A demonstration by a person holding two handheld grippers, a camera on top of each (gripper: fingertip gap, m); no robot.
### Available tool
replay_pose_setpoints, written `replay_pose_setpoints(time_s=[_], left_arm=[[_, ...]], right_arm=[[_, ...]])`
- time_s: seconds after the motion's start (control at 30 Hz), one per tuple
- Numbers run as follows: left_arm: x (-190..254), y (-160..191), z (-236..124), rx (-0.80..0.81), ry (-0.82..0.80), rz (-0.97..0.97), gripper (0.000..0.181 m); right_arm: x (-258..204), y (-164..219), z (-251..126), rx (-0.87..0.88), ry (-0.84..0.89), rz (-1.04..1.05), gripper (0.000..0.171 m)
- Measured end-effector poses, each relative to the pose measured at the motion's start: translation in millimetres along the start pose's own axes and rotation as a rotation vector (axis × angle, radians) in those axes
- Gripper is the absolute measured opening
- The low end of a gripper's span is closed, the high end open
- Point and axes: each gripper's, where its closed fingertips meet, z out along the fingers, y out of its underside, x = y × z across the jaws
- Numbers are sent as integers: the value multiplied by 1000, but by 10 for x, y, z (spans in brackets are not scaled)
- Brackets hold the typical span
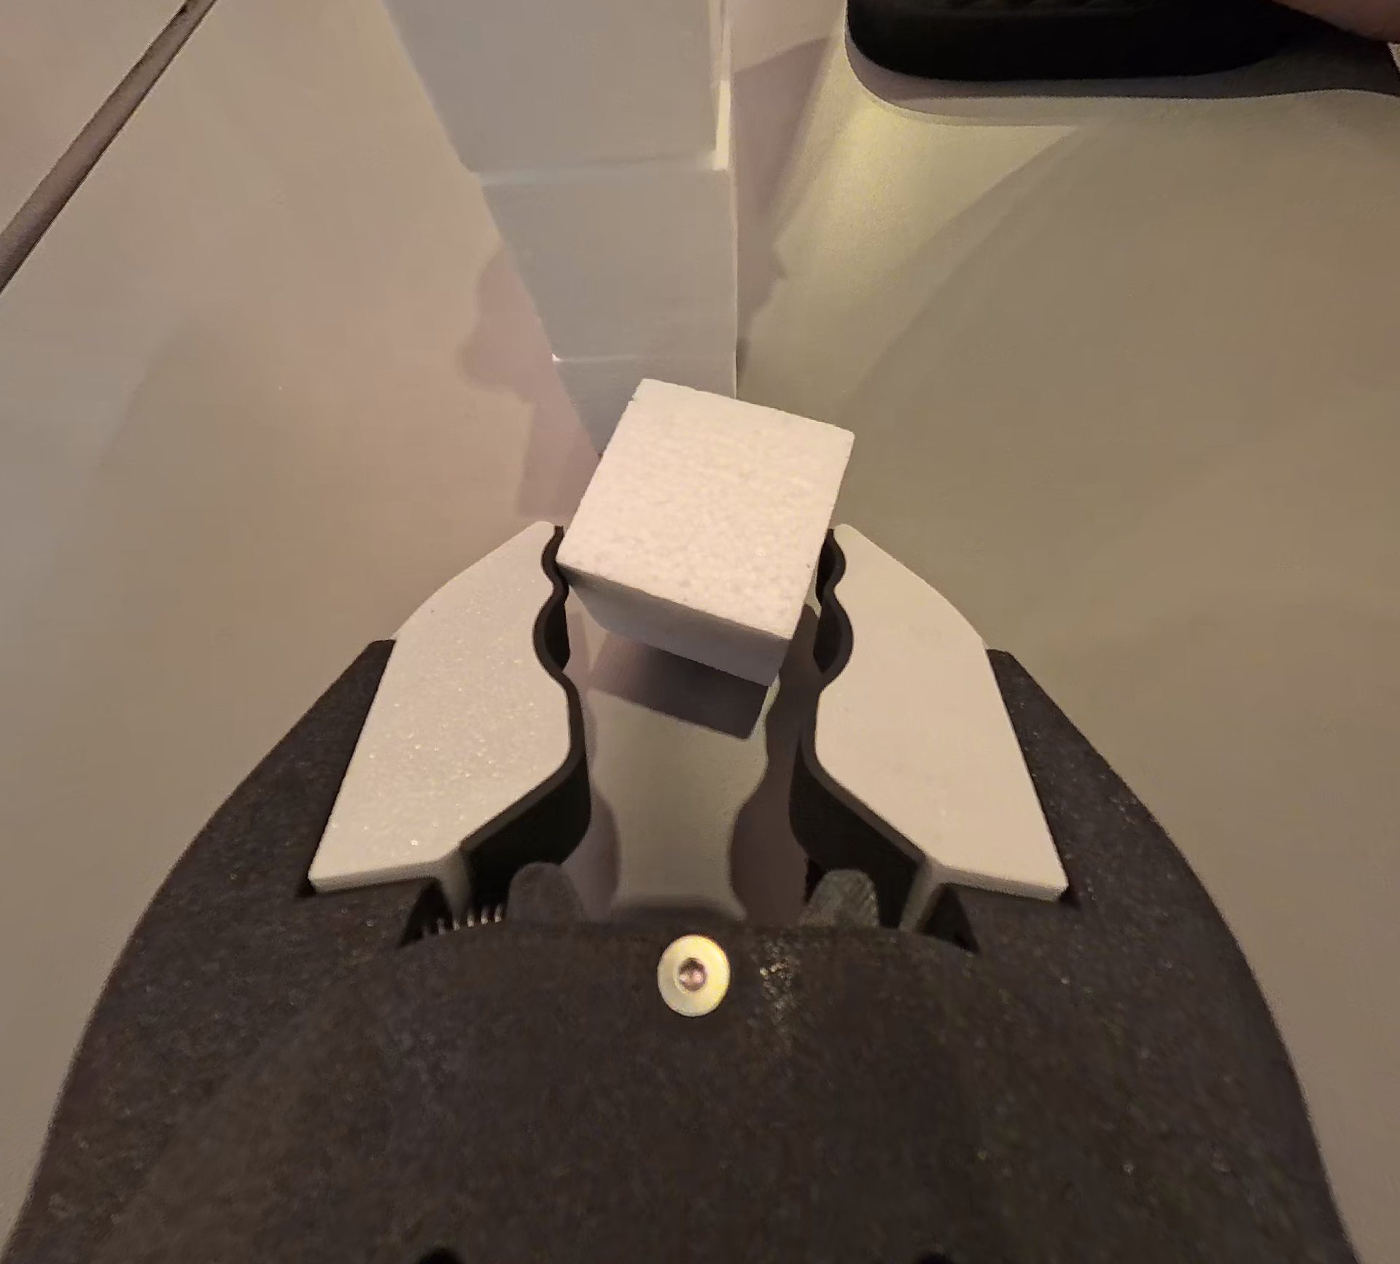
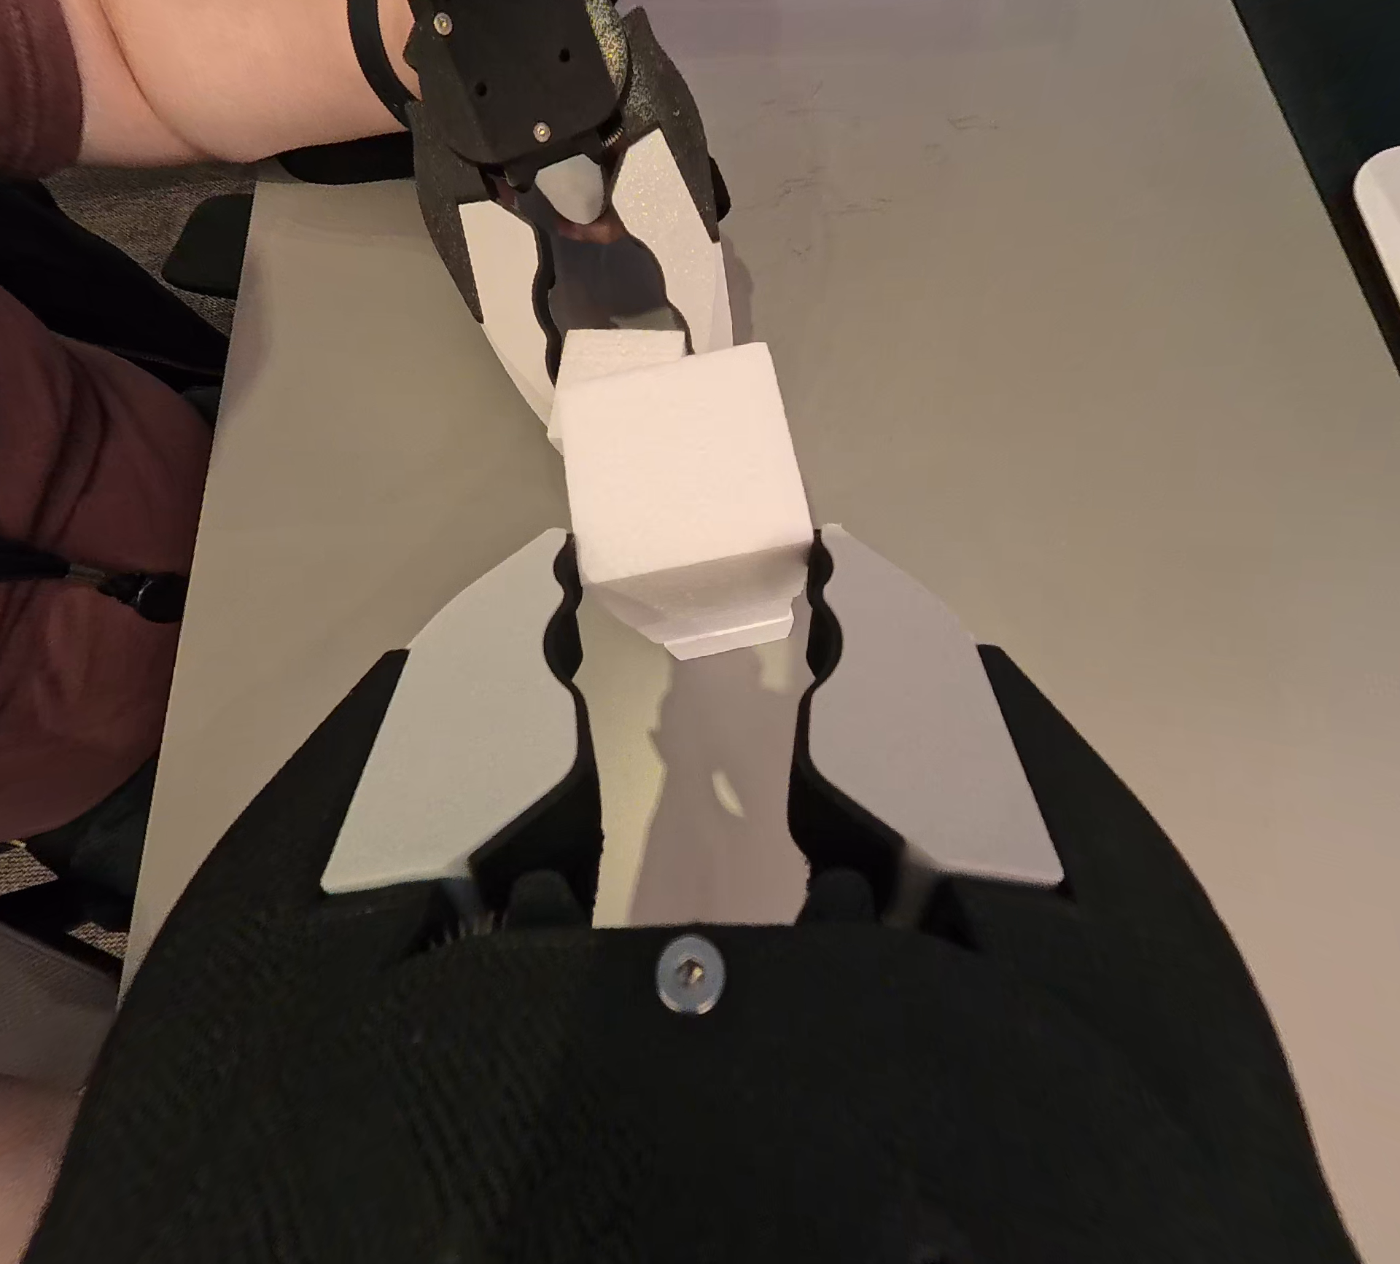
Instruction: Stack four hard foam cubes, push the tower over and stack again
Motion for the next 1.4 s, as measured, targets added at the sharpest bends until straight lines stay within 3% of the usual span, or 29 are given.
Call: replay_pose_setpoints(time_s=[0.83,0.97,1.1,1.23,1.4], left_arm=[[46,19,30,-13,16,10,63],[8,-44,-44,9,-5,7,63],[-158,-351,-386,80,-115,0,63],[-375,-953,-731,140,-238,-115,63],[-306,-1749,-543,225,-92,-257,63]], right_arm=[[-28,26,13,-10,-14,1,59],[-35,42,-21,-8,-17,-21,78],[-35,-18,-345,72,28,-48,83],[9,30,-758,161,79,-32,82],[88,125,-964,219,93,11,76]])
